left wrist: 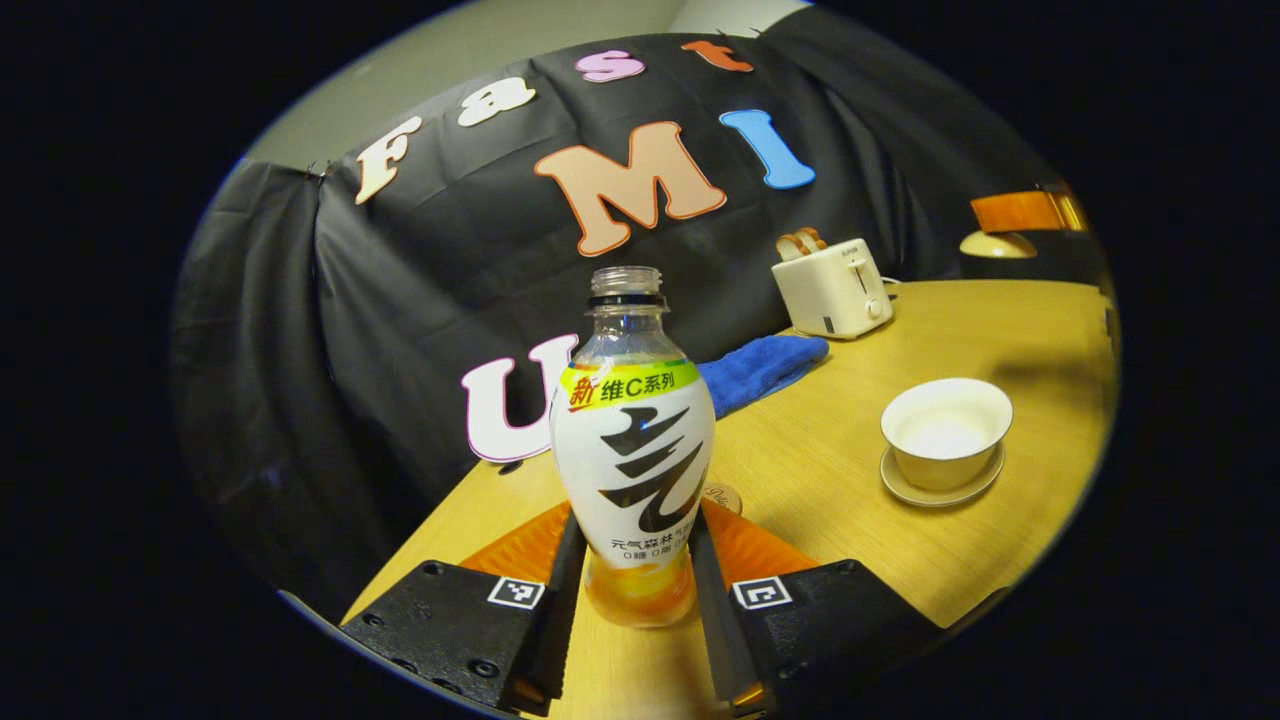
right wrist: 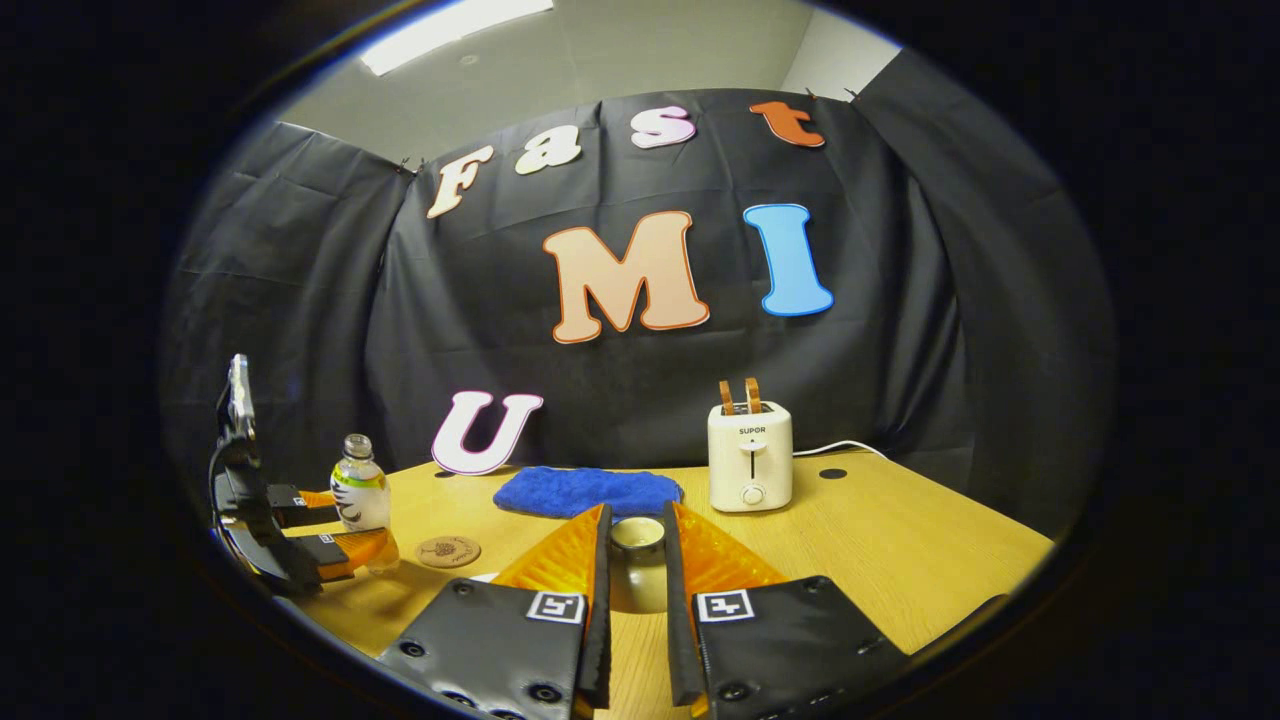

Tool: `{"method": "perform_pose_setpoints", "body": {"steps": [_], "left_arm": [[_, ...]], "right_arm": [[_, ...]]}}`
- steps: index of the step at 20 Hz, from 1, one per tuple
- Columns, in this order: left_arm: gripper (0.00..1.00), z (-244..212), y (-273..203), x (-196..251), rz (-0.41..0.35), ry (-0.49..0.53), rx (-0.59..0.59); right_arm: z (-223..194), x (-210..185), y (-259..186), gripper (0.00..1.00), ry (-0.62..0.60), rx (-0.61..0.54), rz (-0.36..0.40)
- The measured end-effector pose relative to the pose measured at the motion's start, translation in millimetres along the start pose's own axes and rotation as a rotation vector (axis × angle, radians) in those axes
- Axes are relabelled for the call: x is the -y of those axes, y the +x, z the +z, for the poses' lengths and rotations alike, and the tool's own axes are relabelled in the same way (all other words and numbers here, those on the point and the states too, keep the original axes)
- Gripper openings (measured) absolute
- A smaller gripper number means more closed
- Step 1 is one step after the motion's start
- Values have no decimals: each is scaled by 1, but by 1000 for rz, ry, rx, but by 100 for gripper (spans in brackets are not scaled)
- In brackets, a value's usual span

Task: Open the teacup lid with one hand, grasp the water bottle and pour water into the teacup with the other hand; after pouring, place the water bottle on the coaster and then close the teacup lid.

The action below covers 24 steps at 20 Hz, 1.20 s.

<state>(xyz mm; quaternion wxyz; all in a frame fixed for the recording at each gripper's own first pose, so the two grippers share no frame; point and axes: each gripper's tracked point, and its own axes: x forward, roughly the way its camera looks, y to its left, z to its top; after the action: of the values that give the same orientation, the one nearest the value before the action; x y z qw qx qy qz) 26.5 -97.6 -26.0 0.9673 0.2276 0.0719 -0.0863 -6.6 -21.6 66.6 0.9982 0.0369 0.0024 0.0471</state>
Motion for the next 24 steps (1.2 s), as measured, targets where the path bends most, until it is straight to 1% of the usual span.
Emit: {"method": "perform_pose_setpoints", "body": {"steps": [10, 14, 16, 18, 19, 20, 24], "left_arm": [[53, -1, 0, 7, 35, 276, 9], [53, 4, -1, 10, 27, 379, 29], [52, 3, -1, 14, 11, 438, 27], [52, 0, -1, 16, -3, 493, 25], [52, -1, -1, 16, -7, 522, 24], [52, -3, 0, 15, -5, 551, 22], [52, -5, 3, 13, 0, 679, 22]], "right_arm": [[5, 6, -2, 27, 11, 13, -5], [6, 6, -3, 26, 23, 12, -1], [6, 7, -4, 25, 23, 14, 0], [7, 7, -5, 27, 24, 16, 3], [8, 8, -5, 26, 24, 18, 2], [8, 9, -5, 27, 25, 18, 2], [4, 9, -3, 25, 26, 8, 2]]}}
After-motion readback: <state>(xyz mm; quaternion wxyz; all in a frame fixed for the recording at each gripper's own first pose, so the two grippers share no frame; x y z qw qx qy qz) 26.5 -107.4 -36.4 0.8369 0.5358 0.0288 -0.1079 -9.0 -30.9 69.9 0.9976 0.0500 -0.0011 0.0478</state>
